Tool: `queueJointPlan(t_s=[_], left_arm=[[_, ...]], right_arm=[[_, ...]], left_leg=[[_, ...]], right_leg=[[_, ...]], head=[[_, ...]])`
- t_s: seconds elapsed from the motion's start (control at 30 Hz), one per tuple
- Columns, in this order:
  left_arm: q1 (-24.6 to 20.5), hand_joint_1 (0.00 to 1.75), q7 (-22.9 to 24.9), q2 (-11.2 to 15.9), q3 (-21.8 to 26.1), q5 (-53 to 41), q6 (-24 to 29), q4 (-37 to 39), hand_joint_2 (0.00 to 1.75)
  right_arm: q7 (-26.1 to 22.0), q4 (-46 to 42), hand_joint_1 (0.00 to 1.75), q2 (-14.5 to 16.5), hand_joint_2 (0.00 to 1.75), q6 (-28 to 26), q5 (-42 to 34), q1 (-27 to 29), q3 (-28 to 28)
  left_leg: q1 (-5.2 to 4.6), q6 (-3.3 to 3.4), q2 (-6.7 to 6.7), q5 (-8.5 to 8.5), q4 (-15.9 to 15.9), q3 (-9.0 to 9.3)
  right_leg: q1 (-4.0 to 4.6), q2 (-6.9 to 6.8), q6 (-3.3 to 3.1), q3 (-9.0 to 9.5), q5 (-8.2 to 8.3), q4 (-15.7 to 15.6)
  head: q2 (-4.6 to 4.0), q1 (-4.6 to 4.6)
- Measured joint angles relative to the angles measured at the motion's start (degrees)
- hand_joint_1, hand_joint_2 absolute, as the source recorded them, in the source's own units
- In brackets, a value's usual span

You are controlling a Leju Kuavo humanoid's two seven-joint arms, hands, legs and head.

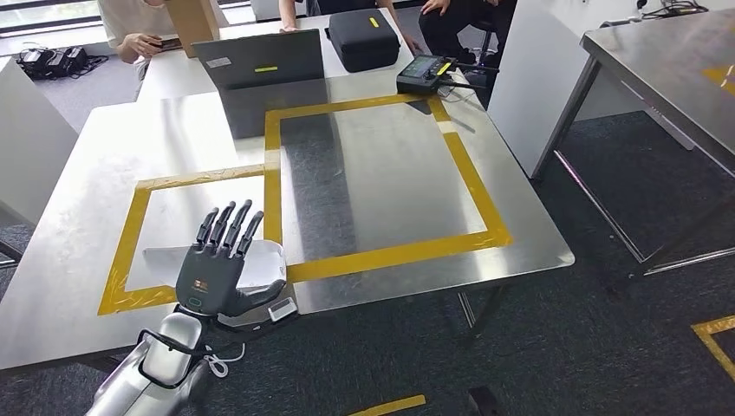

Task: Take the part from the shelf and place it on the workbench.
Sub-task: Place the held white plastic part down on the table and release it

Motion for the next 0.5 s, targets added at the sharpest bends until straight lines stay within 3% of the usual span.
queueJointPlan(t_s=[0.07, 0.13, 0.2, 0.23, 0.33, 0.37, 0.5], left_arm=[[0.32, 0.0, 0.6, 0.64, 0.95, -0.38, 0.0, -2.19, 0.0], [0.48, 0.0, 1.15, 1.1, 1.95, -0.61, 0.0, -4.17, 0.0], [0.88, 0.0, 1.69, 1.48, 3.04, -0.96, 0.0, -6.26, 0.0], [1.11, 0.0, 1.9, 1.66, 3.61, -1.12, 0.0, -7.49, 0.0], [1.45, 0.0, 1.85, 2.08, 5.54, -1.26, 0.0, -12.09, 0.0], [1.56, 0.0, 1.69, 2.14, 6.25, -1.26, 0.01, -13.84, 0.0], [2.95, 0.0, 1.09, 2.22, 8.59, -1.39, 0.02, -20.63, 0.0]], right_arm=[[-0.03, 0.01, 0.0, 0.05, 0.0, -0.01, -0.03, -0.01, -0.08], [-0.03, 0.01, 0.0, 0.1, 0.0, -0.02, -0.07, -0.01, -0.2], [-0.02, 0.01, 0.0, 0.15, 0.0, -0.08, -0.12, 0.0, -0.34], [-0.01, 0.01, 0.0, 0.17, 0.0, -0.15, -0.15, 0.0, -0.41], [0.05, 0.01, 0.0, 0.39, 0.0, -0.46, -0.28, -0.06, -0.63], [0.09, 0.01, 0.0, 0.49, 0.0, -0.54, -0.34, -0.09, -0.72], [0.28, 0.02, 0.0, 0.77, 0.0, -0.72, -0.56, -0.05, -1.0]], left_leg=[[0.08, -0.3, 0.0, -3.58, 4.11, -1.81], [0.0, -0.26, -0.01, -8.53, 11.76, -4.31], [-0.13, 0.07, -0.01, -10.63, 15.91, -4.63], [-0.24, 0.42, -0.02, -10.29, 14.73, -3.05], [-0.86, 1.65, -0.07, -7.65, 2.95, 5.22], [-1.14, 1.89, -0.1, -7.15, 0.4, 6.7], [-1.61, 3.01, 0.02, -5.05, -1.09, 6.34]], right_leg=[[0.07, -0.13, -0.98, -0.87, 0.95, -0.22], [0.35, -0.19, -1.4, -1.99, 1.87, -0.29], [0.69, -0.21, -1.54, -3.16, 2.77, -0.27], [0.85, -0.2, -1.54, -3.72, 3.25, -0.27], [1.17, -0.21, -1.14, -4.9, 4.68, -0.32], [1.16, -0.25, -0.81, -5.0, 5.12, -0.47], [0.89, -0.28, 0.86, -5.1, 6.62, -1.51]], head=[[0.0, -0.38], [0.0, -0.65], [0.0, -0.69], [0.0, -0.69], [0.0, -0.61], [0.0, -0.61], [0.0, -0.62]])
